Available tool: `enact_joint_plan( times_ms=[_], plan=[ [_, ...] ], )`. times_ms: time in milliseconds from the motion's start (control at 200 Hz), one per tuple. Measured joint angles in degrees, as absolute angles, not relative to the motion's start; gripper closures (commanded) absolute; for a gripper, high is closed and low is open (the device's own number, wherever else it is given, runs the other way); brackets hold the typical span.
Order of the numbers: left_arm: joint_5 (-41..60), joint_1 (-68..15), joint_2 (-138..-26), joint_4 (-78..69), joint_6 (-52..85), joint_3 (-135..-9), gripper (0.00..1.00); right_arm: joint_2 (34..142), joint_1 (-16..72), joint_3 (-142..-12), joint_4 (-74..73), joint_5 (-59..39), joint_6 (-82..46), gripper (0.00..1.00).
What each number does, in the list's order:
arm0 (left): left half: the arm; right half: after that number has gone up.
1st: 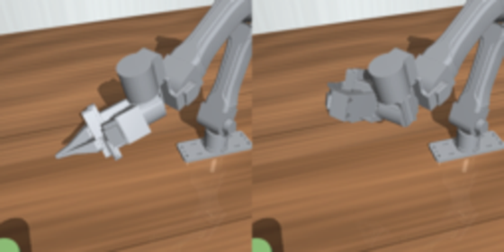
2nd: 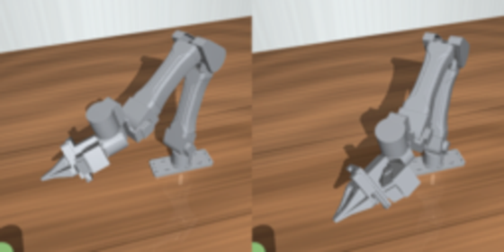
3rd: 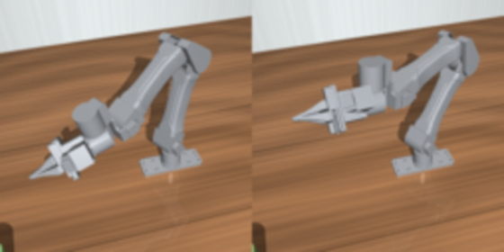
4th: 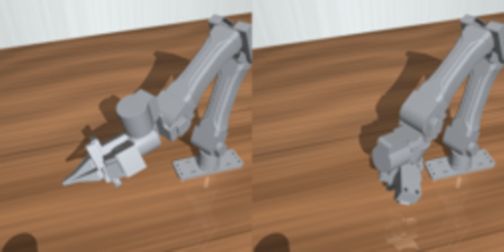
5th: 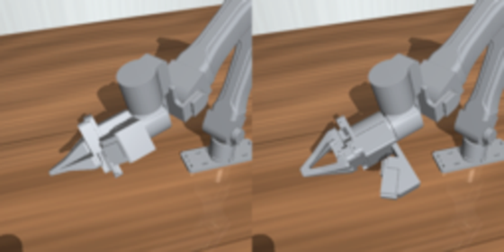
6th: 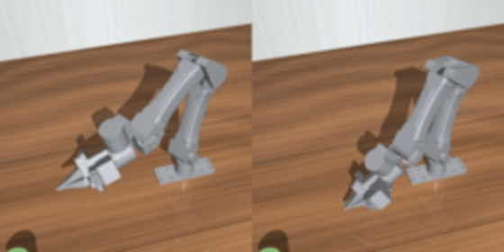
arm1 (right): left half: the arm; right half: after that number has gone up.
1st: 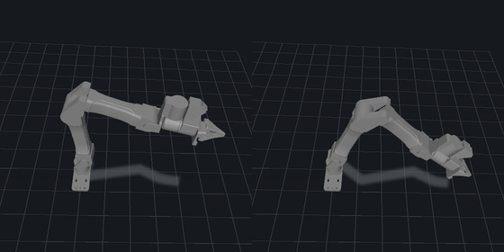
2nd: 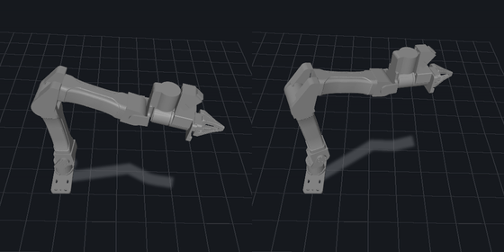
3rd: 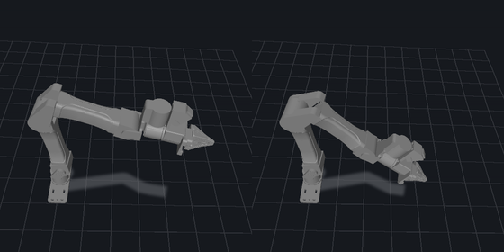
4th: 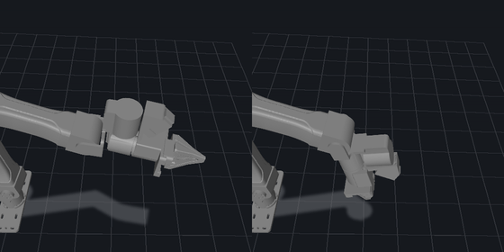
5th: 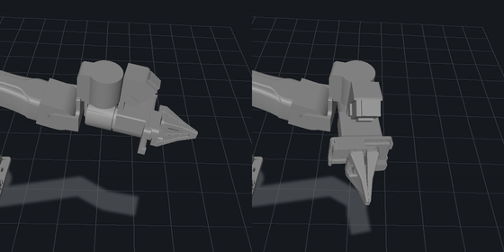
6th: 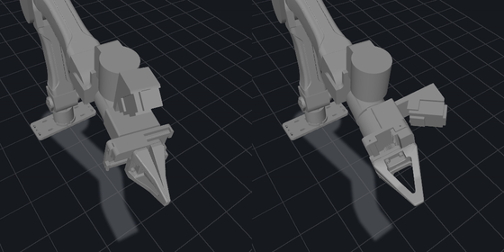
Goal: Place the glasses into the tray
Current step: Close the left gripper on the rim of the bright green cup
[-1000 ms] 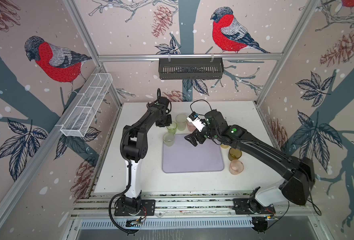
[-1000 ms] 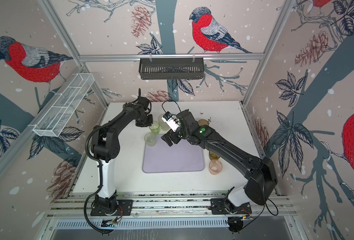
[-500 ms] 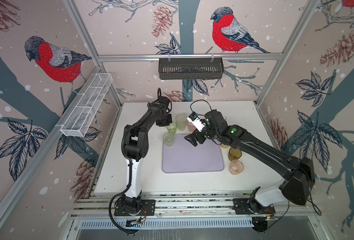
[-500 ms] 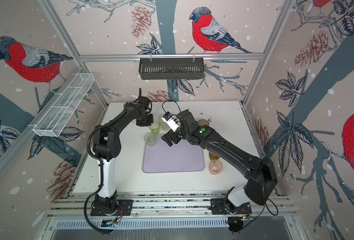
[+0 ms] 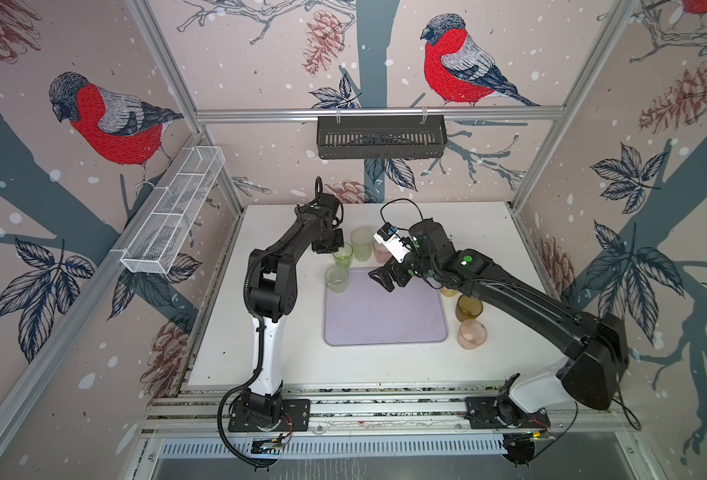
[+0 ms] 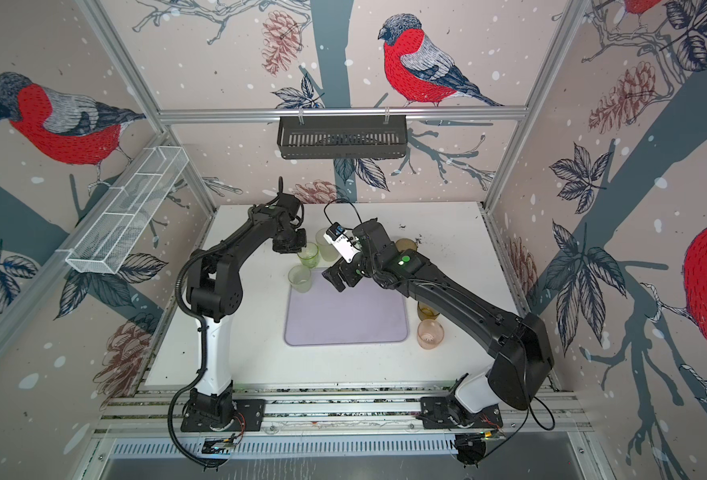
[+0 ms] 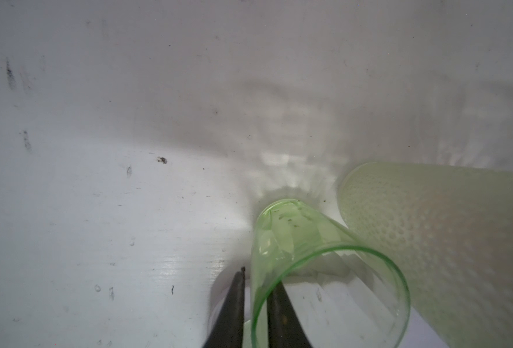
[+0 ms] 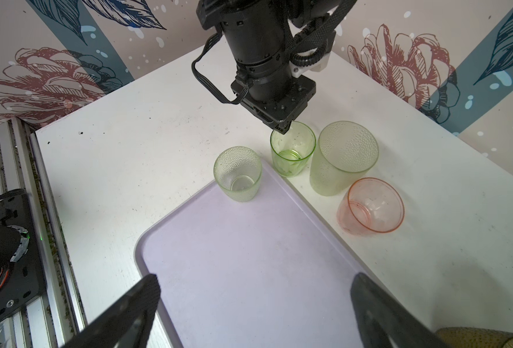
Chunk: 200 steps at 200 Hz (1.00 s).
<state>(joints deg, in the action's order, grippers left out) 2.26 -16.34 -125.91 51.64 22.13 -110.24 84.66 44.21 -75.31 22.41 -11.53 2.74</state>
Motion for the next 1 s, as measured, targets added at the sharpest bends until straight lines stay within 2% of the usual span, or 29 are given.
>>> enact_joint_plan(
  times_ms=[1001],
  plan=[
    [-0.05,-16.34,-125.89,52.53,22.02,-110.83,0.94,84.42,44.16,-75.29,22.26,-11.51,1.69,0.0]
  ],
)
